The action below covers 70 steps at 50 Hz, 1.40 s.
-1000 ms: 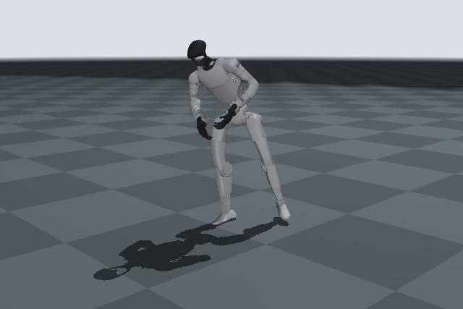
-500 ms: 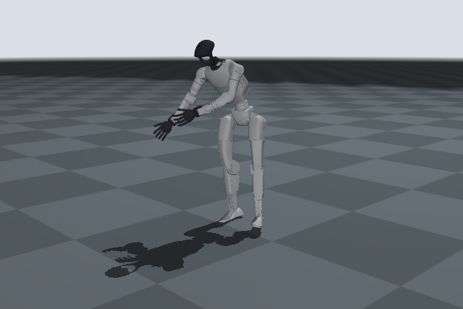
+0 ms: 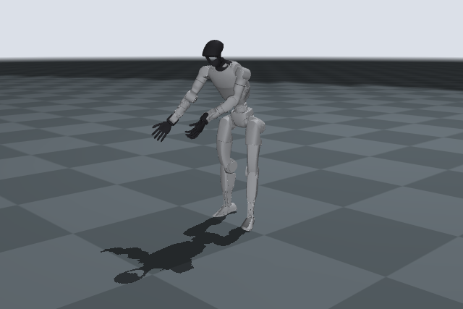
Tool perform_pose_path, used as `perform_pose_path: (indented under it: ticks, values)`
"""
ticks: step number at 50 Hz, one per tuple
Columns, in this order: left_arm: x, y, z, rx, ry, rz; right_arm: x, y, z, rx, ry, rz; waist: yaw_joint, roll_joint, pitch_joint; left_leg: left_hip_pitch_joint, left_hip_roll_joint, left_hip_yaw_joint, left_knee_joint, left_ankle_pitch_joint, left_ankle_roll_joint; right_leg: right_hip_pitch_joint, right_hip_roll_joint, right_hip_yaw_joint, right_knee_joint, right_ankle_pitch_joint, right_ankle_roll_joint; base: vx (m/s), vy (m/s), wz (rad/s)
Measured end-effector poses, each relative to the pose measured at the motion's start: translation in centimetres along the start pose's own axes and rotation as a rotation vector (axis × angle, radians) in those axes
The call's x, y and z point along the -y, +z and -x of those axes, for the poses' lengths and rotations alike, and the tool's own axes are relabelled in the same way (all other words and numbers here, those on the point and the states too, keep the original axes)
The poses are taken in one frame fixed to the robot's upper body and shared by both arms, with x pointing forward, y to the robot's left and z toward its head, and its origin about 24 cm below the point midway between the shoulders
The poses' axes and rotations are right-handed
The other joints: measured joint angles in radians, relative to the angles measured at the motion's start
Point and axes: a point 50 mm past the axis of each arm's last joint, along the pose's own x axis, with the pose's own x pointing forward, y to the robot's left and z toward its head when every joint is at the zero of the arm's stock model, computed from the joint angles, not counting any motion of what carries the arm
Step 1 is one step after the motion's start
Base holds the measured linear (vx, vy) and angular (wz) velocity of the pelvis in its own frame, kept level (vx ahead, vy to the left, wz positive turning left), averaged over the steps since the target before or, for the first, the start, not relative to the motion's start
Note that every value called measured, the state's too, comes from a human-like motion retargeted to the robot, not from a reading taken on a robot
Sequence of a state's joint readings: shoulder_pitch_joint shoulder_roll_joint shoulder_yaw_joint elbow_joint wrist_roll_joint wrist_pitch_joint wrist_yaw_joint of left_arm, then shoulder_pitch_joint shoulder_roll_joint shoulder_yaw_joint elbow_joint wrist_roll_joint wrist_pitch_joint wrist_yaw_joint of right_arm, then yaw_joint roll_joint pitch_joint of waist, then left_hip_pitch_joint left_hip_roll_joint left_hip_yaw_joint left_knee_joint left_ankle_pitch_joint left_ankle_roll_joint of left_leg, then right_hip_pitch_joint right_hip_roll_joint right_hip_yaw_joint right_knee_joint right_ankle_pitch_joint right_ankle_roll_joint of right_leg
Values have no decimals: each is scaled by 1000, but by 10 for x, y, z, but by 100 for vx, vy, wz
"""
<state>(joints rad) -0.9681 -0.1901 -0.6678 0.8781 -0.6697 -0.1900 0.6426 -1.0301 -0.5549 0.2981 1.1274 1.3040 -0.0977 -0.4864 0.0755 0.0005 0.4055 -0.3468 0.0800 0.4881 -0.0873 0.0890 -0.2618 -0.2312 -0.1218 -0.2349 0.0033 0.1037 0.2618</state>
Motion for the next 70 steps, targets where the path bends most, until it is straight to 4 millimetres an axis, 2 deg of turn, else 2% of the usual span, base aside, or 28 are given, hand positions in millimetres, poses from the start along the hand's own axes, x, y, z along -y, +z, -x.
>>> perform_pose_path:
  ticks: [3, 5, 8, 10, 12, 15, 18, 20, 23, 25, 27, 29, 35, 38, 40, 43, 46, 48, 51, 53, 55, 57, 61, 62, 63, 64, 67, 70]
  values:
    - [-32, -4, 24, 55, -60, 218, 7, -46, 18, -52, 156, -29, 7, -6, -3, 77, -16, -18, 0, -33, 0, 60, -31, -6, 43, 14, 0, 40, 18, 37]
    - [-63, -9, 50, 44, -162, 328, 12, -83, 44, -118, 271, -47, 15, -2, 6, 132, -7, -34, 0, -50, 2, 89, -33, -7, 99, 20, -25, 37, 7, 43]
    - [-99, -19, 86, -3, -218, 344, 19, -127, 92, -258, 406, -107, 23, 19, 11, 156, 19, -75, 5, -61, 24, 54, -21, -27, 231, 8, -67, 25, -2, 68]
    - [-109, -27, 101, -62, -201, 346, 27, -147, 120, -365, 437, -161, 33, 33, 0, 163, 26, -110, 0, -61, 35, 32, -14, -25, 256, 9, -78, 20, -6, 78]
    - [-105, -28, 100, -97, -237, 344, 27, -152, 134, -414, 486, -190, 33, 38, 4, 169, 25, -147, 0, -65, 43, 12, -22, -37, 260, 0, -72, 16, -8, 92]
    - [-69, -25, 84, -108, -309, 373, 19, -145, 131, -380, 511, -192, 27, 20, 42, 190, 12, -199, 0, -71, 52, 6, -50, -64, 200, 3, -50, 11, -11, 100]
    - [-26, -31, 55, -156, -327, 277, 23, -129, 92, -295, 377, -116, 20, -16, 34, 196, 3, -240, 0, -75, 50, -13, -74, -98, 90, 49, -5, 8, -20, 79]
    - [-7, -31, 33, -166, -272, 162, 22, -111, 59, -232, 269, -33, 25, -37, 30, 187, 38, -251, 0, -70, 29, -52, -44, -118, 21, 82, 0, 1, -46, 25]
    - [-3, -31, 11, -157, -143, -16, 31, -83, 21, -155, 41, 72, 17, -64, 23, 185, 84, -265, 0, -63, 3, -112, -7, -141, -47, 93, 0, 0, -51, 17]
    - [-10, -27, 5, -115, -96, -71, 36, -69, 12, -113, -58, 96, 12, -75, 18, 189, 96, -269, 0, -62, 2, -142, 0, -148, -85, 86, 0, 6, -42, 17]
    - [-24, -16, 5, -49, -113, -38, 28, -67, 17, -90, -4, 66, 10, -72, 22, 200, 106, -273, 0, -66, 2, -164, -5, -157, -91, 57, 0, 14, -37, 16]
    - [-47, -8, 14, 0, -169, 35, 19, -77, 34, -98, 142, 10, 7, -65, 22, 213, 112, -276, 0, -72, 2, -172, -15, -173, -91, 38, 0, 20, -34, 18]
    - [-124, -8, 77, 20, -198, 199, 14, -113, 119, -206, 511, -42, 14, -1, 31, 231, 105, -304, 0, -82, 2, -162, -59, -246, -91, 127, 0, 24, -31, 31]
    - [-142, -20, 103, -53, -175, 269, 17, -129, 150, -317, 567, -67, 4, 67, 42, 237, 111, -309, 0, -74, 2, -150, -66, -263, -91, 176, 0, 25, -30, 35]
    - [-140, -25, 111, -88, -187, 311, 17, -135, 158, -361, 543, -110, -3, 106, 42, 234, 121, -284, 0, -64, 2, -153, -63, -267, -85, 182, 0, 23, -29, 24]
    - [-111, -24, 106, -80, -251, 343, 9, -127, 139, -307, 483, -96, -50, 145, 42, 239, 137, -188, 0, -35, 2, -152, -60, -280, -62, 155, 0, 17, -27, 28]
    - [-58, -16, 81, -38, -345, 309, -7, -108, 93, -220, 425, -9, -107, 161, 41, 239, 147, -43, 25, -17, 1, -151, -61, -296, -38, 121, 0, 11, -24, 27]
    - [-18, -7, 60, -16, -387, 230, -12, -86, 59, -149, 342, 77, -136, 166, 41, 260, 145, 45, 0, 16, 1, -135, -48, -304, -58, 122, 0, 6, -26, 17]
    - [32, 1, 34, -6, -367, 43, -4, -40, 17, -49, 129, 138, -162, 171, 28, 269, 147, 132, 0, 39, 1, -128, -38, -310, -64, 113, 0, 9, -21, 9]
    - [51, 6, 25, 6, -325, -64, 3, -13, 6, 6, 23, 133, -170, 177, 20, 273, 150, 161, 0, 55, 1, -126, -30, -307, -64, 105, 0, 12, -19, -9]
    - [57, 14, 22, 37, -312, -87, 2, 3, 6, 71, 35, 149, -172, 185, 19, 281, 153, 166, 0, 69, 2, -125, -22, -297, -61, 96, 0, 15, -17, -29]
    - [52, 24, 26, 67, -350, 19, -7, 1, 18, 127, 163, 223, -175, 193, 29, 296, 152, 138, 0, 79, 4, -116, -16, -279, -55, 85, 0, 17, -14, -45]
    - [-2, 25, 54, 83, -429, 303, -12, -48, 74, 186, 473, 451, -176, 179, 54, 336, 133, 4, 0, 74, 3, -83, -6, -230, -43, 62, 0, 21, -9, -65]
    - [-20, 23, 62, 92, -436, 340, -13, -61, 90, 218, 589, 571, -172, 171, 60, 343, 124, -36, 2, 66, 3, -76, -6, -214, -39, 57, 0, 21, -2, -76]
    - [-37, 21, 70, 105, -446, 345, -14, -73, 103, 301, 768, 861, -165, 164, 68, 345, 111, -75, 6, 55, 6, -72, -9, -197, -35, 52, 0, 19, 0, -74]
    - [-54, 19, 77, 108, -424, 366, -13, -85, 117, 275, 826, 843, -160, 157, 78, 346, 98, -108, 10, 46, 4, -66, -11, -182, -34, 49, 0, 16, 2, -69]
    - [-92, 10, 94, 83, -313, 432, -11, -102, 145, 77, 771, 437, -145, 145, 95, 327, 55, -167, 9, 28, 1, -64, -22, -147, -36, 48, 0, 10, 3, -50]
    - [-92, 3, 95, 52, -306, 424, -19, -96, 141, 69, 750, 376, -131, 145, 102, 288, 32, -162, 0, 20, 1, -66, -27, -127, -38, 48, 0, 4, 1, -22]
